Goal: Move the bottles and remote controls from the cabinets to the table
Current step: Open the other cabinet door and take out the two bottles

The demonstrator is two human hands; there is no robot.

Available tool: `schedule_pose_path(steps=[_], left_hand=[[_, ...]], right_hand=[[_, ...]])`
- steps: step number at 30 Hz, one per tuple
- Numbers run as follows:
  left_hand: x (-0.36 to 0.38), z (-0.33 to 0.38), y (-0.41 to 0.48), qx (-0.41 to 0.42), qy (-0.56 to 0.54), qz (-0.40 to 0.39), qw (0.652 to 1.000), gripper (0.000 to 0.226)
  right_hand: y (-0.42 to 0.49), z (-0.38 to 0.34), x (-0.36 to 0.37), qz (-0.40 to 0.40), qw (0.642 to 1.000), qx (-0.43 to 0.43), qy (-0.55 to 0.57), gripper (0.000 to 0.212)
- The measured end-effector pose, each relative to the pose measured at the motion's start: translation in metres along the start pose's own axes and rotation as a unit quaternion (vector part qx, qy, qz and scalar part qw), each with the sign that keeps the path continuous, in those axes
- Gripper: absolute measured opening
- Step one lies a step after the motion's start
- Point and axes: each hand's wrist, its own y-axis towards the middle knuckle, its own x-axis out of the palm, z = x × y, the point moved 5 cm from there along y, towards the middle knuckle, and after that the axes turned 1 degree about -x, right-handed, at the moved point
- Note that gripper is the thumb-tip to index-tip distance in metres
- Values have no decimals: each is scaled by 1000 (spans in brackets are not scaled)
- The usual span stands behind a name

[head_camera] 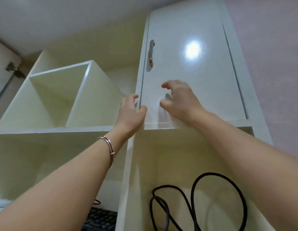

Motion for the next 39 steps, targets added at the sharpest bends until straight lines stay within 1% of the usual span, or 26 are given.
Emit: schedule_pose_path(steps=[6, 10, 12, 15, 17, 19, 21, 22, 24, 25, 27, 28, 30, 31, 33, 35, 37, 39], left_hand=[[4, -8, 30, -1, -83, 39, 996, 36], [8, -19, 27, 6, -56, 65, 996, 36], [6, -21, 29, 12, -56, 76, 995, 35], [7, -22, 32, 24, -60, 53, 996, 34], [8, -23, 32, 21, -71, 40, 996, 35], [6, -22, 31, 10, -88, 28, 996, 38], [6, -22, 29, -10, -134, -6, 991, 46], [6, -22, 29, -23, -173, -31, 984, 46], [4, -14, 25, -31, -236, -74, 968, 38], [3, -12, 25, -28, -250, -80, 965, 43], [0, -6, 24, -28, -276, -66, 958, 60], [-3, -2, 22, -27, -294, -54, 954, 55], [-9, 8, 17, -23, -355, -50, 933, 24], [-11, 17, 13, -25, -391, -62, 918, 19], [-16, 32, 6, -4, -450, -89, 889, 22], [-21, 49, -3, 20, -485, -119, 866, 28], [-23, 65, -12, 40, -498, -142, 854, 32], [-24, 82, -19, 52, -513, -150, 844, 31]], right_hand=[[61, -8, 14, 1, 999, -3, -42, 49], [92, -8, 12, 12, 996, 8, -87, 49], [102, -11, 13, 8, 996, 13, -88, 49], [111, -18, 18, -4, 998, 17, -60, 52], [113, -19, 17, 4, 999, 27, -21, 49], [114, -20, 13, 19, 997, 45, 66, 45], [116, -24, 8, 29, 989, 48, 140, 45], [116, -28, 5, 31, 986, 45, 160, 44], [116, -34, -6, 32, 979, 38, 199, 41], [115, -37, -12, 27, 974, 34, 223, 39], [110, -42, -23, 11, 965, 22, 259, 39], [105, -44, -28, 9, 965, 14, 262, 41], [91, -47, -36, 17, 973, -10, 232, 44], [81, -49, -39, 26, 980, -29, 194, 44], [55, -50, -48, 40, 991, -62, 115, 42], [21, -46, -57, 50, 992, -69, 88, 42], [-19, -38, -67, 69, 991, -75, 81, 52], [-54, -27, -73, 66, 993, -94, 37, 65]])
